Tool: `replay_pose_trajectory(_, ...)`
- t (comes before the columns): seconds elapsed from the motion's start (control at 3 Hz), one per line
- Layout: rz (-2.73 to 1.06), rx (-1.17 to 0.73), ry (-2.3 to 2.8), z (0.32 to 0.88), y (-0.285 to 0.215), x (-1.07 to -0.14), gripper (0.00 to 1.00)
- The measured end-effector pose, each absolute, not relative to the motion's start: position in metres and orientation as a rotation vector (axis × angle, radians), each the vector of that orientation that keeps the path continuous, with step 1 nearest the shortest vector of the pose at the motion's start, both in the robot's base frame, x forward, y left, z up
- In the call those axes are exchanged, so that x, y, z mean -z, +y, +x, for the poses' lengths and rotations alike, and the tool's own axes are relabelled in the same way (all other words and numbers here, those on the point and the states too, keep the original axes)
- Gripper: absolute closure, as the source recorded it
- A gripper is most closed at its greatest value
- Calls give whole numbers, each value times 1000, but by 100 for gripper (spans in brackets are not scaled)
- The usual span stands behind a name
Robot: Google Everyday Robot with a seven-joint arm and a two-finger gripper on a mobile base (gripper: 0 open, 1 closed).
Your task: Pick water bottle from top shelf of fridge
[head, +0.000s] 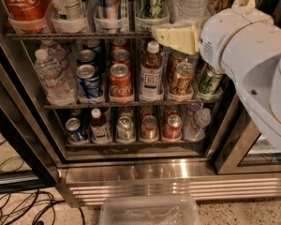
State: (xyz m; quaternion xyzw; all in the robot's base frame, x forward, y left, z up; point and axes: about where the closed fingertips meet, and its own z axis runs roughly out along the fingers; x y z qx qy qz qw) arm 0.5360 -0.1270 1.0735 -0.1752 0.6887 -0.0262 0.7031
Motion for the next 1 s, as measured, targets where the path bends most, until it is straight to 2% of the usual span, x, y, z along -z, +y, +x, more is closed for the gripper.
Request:
replay_pose_trajectory(0.67,-346,79,1557,533,-135,-1064,0)
replay_pose_trajectory(1.0,-320,95,1525,542,-131,-1075,13)
